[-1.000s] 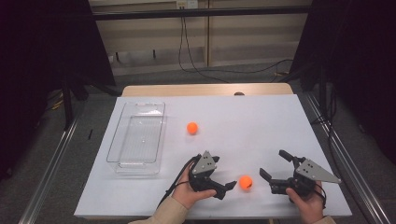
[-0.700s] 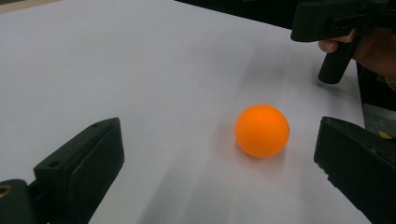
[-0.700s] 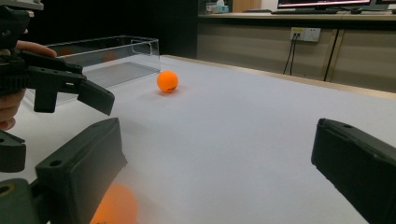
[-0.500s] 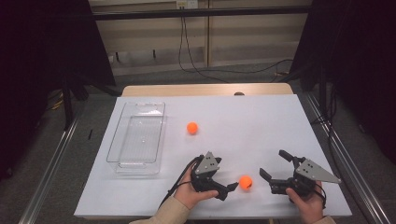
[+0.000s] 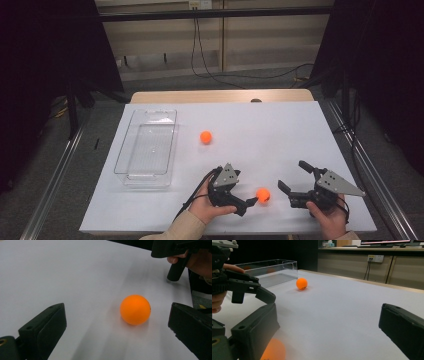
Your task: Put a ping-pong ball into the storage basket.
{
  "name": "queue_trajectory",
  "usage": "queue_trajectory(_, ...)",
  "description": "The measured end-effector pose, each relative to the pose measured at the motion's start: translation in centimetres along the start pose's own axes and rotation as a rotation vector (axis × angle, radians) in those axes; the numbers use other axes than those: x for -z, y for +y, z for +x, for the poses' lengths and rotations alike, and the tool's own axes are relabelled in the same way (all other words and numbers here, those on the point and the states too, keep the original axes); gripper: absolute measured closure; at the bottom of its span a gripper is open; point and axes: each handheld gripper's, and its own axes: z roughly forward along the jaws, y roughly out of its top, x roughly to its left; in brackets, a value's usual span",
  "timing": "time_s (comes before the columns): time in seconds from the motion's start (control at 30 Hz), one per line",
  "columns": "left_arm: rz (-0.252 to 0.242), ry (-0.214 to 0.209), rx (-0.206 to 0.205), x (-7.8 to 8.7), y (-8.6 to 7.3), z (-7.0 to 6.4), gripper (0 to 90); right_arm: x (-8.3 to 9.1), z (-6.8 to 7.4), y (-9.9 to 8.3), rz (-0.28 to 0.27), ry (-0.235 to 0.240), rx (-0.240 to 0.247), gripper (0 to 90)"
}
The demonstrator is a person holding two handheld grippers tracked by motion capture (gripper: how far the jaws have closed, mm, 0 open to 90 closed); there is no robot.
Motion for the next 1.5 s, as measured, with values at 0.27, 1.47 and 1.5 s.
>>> queue_trajectory(0.27,0.006,-0.001,0.008,-0.3,0.2,-0.2,1.5,0.0,0.0,0.0,-0.001,0.000,-0.001,1.9)
queue_trajectory(1.47,0.040,-0.044,0.012,-1.6,0.8,-0.7,4.5,-0.1,0.0,0.0,-0.001,0.000,-0.005,1.9)
queue_trajectory(1.5,0.039,-0.044,0.014,-1.7,0.8,-0.7,4.6,-0.1,0.0,0.0,-0.001,0.000,-0.005,1.9)
